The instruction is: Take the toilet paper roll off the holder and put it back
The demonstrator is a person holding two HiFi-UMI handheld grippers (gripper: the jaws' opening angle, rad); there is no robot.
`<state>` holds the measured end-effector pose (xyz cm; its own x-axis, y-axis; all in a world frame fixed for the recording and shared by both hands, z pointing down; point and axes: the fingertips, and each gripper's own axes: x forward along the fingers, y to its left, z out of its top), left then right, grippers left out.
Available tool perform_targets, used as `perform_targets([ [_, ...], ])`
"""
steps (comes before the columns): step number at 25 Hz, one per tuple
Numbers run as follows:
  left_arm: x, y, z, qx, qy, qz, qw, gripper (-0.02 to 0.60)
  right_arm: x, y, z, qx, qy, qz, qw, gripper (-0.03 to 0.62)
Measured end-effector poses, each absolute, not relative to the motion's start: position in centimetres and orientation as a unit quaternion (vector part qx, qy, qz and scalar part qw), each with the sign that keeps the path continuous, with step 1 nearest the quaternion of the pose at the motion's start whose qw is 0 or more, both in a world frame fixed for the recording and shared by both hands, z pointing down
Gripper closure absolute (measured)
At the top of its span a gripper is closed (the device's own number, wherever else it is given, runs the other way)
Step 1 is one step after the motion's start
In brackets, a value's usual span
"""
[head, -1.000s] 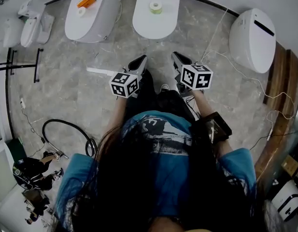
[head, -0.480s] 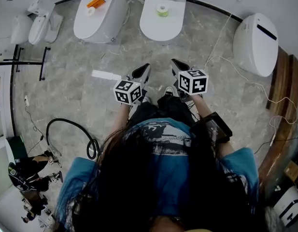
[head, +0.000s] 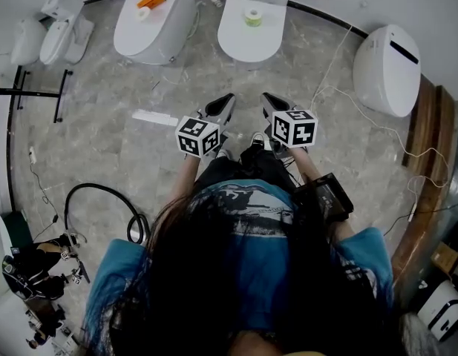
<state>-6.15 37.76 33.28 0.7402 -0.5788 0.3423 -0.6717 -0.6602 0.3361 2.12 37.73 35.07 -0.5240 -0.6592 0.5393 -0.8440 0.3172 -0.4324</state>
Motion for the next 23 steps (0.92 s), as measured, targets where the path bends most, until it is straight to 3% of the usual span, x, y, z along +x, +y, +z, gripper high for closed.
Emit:
perform_targets([
  [23, -9.0, 38.9, 31.8, 0.923, -0.313, 0.085, 0.208, 0.581, -2.2, 39.3, 34.1, 0.482, -0.799, 0.332, 0.139, 0.571],
])
